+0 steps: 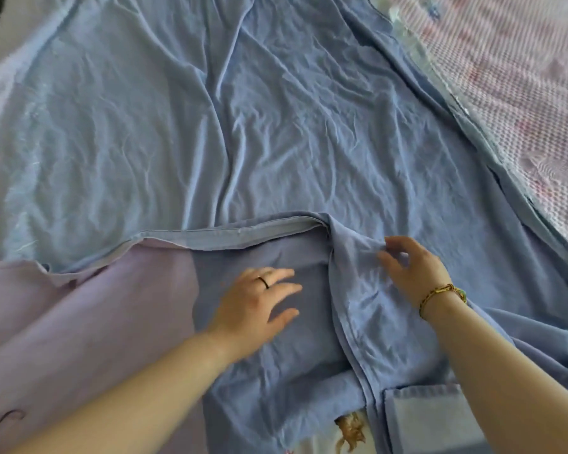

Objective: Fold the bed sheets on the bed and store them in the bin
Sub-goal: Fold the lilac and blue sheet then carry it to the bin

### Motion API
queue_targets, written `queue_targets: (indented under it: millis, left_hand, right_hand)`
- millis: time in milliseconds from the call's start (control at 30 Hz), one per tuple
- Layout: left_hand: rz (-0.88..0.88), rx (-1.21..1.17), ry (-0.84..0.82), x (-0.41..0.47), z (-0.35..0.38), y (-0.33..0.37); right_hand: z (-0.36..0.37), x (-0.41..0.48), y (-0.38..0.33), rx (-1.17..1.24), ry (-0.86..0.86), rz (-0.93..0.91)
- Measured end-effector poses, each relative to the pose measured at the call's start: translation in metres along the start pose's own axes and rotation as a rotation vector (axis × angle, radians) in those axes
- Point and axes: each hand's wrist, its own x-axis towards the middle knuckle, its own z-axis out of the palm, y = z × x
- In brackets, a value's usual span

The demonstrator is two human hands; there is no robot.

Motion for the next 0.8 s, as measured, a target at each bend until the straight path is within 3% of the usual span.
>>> queue_targets:
  millis: [67, 167, 400, 500, 633, 700, 800]
  left_hand:
    - [-0.074, -0.125, -0.108, -0.001, 0.014, 0.037]
    - [-0.513, -0.356, -0.281, 0.001, 0.041, 0.078]
    - [-1.117, -0.563, -0.09, 0.042, 0.086, 0.114]
    - [-1.211, -0.58, -0.162, 0.048, 0.09, 0.149]
    - [-1.142, -0.691, -0.167, 0.076, 0.075, 0.191]
    - [-1.096, -0.807, -0.07, 0.098, 0.052, 0.211]
    - [-1.106, -1.015, 0.259, 0.152, 0.03, 0.21]
  right_hand:
    - [-0.011, 0.002, 0.018, 0.048, 0.008, 0.073]
    - [-0.026, 0.011, 0.053, -0.005, -0.036, 0.096]
    - [-0.047, 0.035, 0.11, 0.053, -0.201, -0.079]
    - [-0.08, 0.037, 0.146, 0.007, -0.287, -0.151]
    - [-0.134, 0.042, 0.218, -0.007, -0.319, -0.095]
    - [-0.142, 0.043, 0.237, 0.0, -0.36, -0.099]
    - [-0.147, 0.049, 0.25, 0.003, -0.419, -0.132]
